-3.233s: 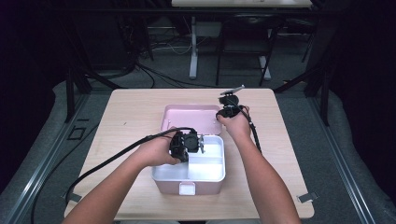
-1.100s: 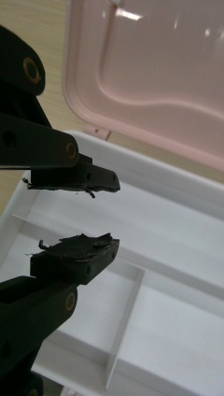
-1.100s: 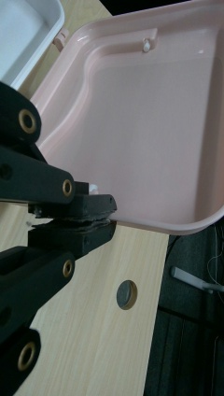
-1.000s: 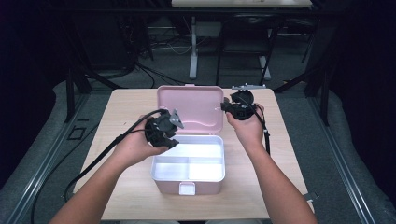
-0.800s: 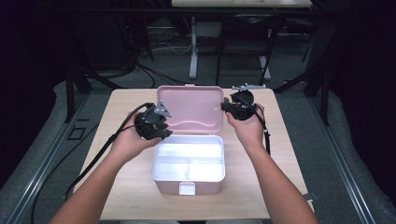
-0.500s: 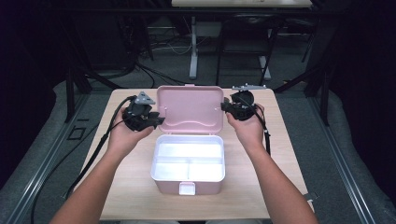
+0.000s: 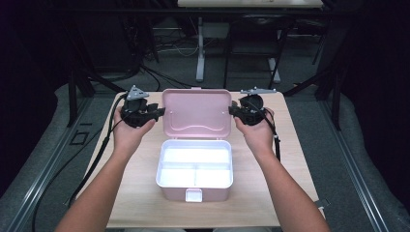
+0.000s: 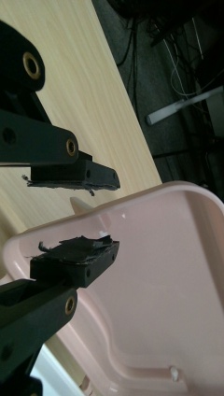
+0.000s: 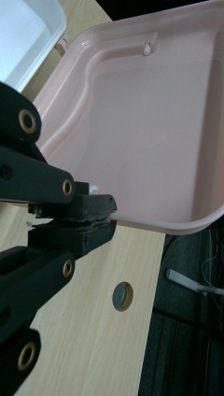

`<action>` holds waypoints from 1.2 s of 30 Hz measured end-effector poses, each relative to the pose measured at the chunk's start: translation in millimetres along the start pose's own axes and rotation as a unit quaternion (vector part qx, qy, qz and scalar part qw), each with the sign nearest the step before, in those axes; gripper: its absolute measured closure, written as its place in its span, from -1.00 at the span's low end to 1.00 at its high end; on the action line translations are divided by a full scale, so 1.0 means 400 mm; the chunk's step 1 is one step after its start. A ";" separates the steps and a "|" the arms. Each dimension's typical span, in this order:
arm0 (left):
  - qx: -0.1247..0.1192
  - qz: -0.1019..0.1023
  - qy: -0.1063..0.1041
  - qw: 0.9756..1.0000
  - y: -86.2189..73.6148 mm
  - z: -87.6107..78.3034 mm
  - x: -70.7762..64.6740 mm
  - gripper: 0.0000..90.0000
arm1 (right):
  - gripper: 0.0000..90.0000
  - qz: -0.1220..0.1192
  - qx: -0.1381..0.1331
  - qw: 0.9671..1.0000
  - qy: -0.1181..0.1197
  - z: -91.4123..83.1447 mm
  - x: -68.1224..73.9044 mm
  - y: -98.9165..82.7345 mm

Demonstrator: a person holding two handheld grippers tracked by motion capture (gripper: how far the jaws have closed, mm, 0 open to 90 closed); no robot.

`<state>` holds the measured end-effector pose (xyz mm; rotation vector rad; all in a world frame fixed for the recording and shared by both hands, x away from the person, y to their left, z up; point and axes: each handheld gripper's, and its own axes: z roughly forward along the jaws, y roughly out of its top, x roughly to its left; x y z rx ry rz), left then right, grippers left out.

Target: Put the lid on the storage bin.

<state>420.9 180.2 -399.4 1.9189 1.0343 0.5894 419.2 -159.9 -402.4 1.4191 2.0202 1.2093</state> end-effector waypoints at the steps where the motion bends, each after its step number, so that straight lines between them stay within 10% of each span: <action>1: 0.000 -0.003 0.003 1.000 0.000 0.004 0.001 0.41 | 0.92 -0.001 0.000 1.000 0.000 0.000 0.000 0.000; 14: -0.023 -0.031 0.004 0.999 -0.003 0.036 -0.002 0.73 | 0.93 -0.010 -0.012 1.000 0.007 -0.019 0.009 -0.005; 36: -0.042 -0.008 -0.006 0.999 -0.004 0.007 -0.018 0.78 | 0.60 -0.019 -0.042 0.999 0.020 -0.038 0.010 0.007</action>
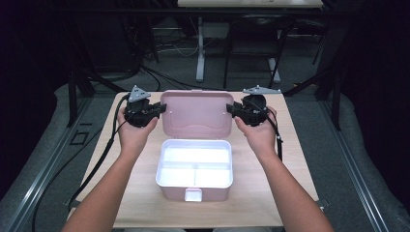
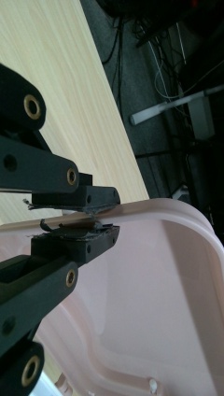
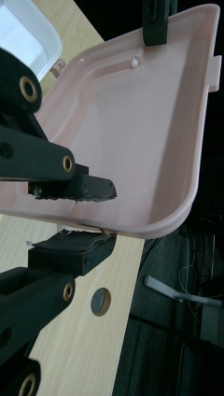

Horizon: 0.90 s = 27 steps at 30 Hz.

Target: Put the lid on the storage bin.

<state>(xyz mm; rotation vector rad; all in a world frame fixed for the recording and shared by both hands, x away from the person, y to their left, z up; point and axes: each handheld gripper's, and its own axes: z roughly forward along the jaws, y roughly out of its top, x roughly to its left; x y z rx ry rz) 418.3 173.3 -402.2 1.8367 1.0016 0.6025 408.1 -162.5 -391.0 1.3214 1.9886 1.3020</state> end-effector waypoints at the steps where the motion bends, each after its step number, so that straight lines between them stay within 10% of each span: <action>1: 0.000 0.001 -0.001 1.000 0.001 -0.004 -0.002 0.78 | 0.60 0.000 0.000 1.000 0.007 -0.004 0.000 -0.001; 27: -0.008 0.015 -0.053 0.998 -0.001 -0.078 -0.019 0.72 | 0.62 -0.044 -0.021 0.999 0.017 -0.082 0.045 -0.020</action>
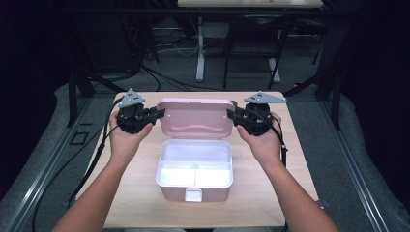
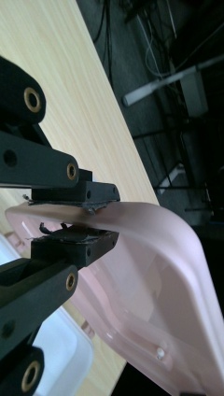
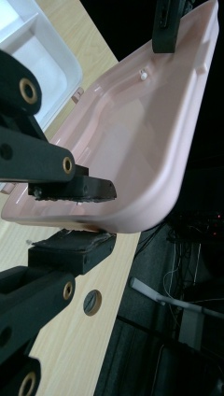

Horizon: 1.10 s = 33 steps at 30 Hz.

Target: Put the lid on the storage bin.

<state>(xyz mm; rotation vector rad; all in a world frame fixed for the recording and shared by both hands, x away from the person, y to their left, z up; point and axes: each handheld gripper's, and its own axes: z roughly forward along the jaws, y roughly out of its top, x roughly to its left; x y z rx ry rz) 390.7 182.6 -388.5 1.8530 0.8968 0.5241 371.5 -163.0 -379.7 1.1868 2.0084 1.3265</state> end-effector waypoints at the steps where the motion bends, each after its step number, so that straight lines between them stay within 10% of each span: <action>1: 0.000 0.000 0.000 1.000 0.000 0.000 0.000 0.72 | 0.62 0.000 0.000 1.000 0.000 0.000 0.000 0.000; 33: 0.002 0.028 -0.033 0.999 -0.013 -0.054 -0.031 0.52 | 0.59 -0.021 -0.016 0.999 0.024 -0.077 0.031 -0.034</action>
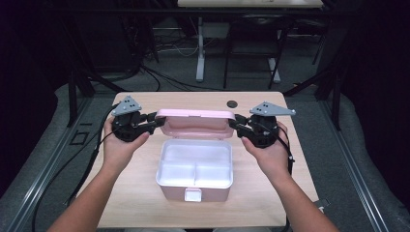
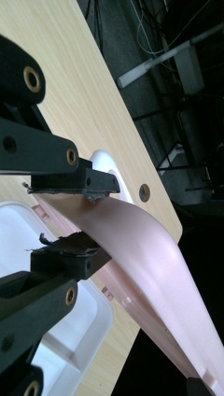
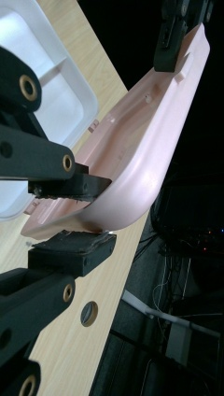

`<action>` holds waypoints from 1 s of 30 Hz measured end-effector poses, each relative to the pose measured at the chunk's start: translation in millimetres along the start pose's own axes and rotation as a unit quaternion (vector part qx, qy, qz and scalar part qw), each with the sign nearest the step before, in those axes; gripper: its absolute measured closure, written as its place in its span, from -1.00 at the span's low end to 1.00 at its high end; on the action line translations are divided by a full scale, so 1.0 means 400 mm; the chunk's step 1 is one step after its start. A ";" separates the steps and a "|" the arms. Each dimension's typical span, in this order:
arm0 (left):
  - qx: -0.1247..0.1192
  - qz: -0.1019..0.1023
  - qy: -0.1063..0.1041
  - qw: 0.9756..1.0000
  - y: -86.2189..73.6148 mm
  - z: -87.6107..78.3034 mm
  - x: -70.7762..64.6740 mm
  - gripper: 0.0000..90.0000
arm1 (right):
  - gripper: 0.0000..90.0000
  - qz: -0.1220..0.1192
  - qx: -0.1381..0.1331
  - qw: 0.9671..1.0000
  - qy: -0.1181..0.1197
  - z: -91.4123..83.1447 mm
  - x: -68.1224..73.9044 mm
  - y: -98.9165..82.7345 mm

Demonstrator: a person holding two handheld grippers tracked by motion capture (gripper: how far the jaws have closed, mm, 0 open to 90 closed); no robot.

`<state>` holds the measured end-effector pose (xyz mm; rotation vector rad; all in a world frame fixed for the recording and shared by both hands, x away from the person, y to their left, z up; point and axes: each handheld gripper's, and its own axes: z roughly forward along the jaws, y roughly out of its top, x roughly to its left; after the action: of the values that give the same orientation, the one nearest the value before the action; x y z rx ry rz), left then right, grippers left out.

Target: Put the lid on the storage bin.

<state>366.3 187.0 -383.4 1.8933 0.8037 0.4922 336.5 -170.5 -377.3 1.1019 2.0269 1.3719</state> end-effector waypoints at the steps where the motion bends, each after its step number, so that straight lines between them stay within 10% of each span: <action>1: 0.002 0.002 -0.002 1.000 -0.001 -0.003 -0.003 0.51 | 0.58 -0.001 0.000 1.000 0.002 -0.002 0.001 -0.001; 30: -0.003 0.009 -0.037 0.999 -0.081 -0.075 -0.052 0.41 | 0.49 -0.004 0.006 0.999 0.044 -0.081 0.037 -0.091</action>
<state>322.0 200.8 -399.4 1.9033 0.7371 0.4322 291.2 -183.1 -396.8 1.0544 2.1023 1.4294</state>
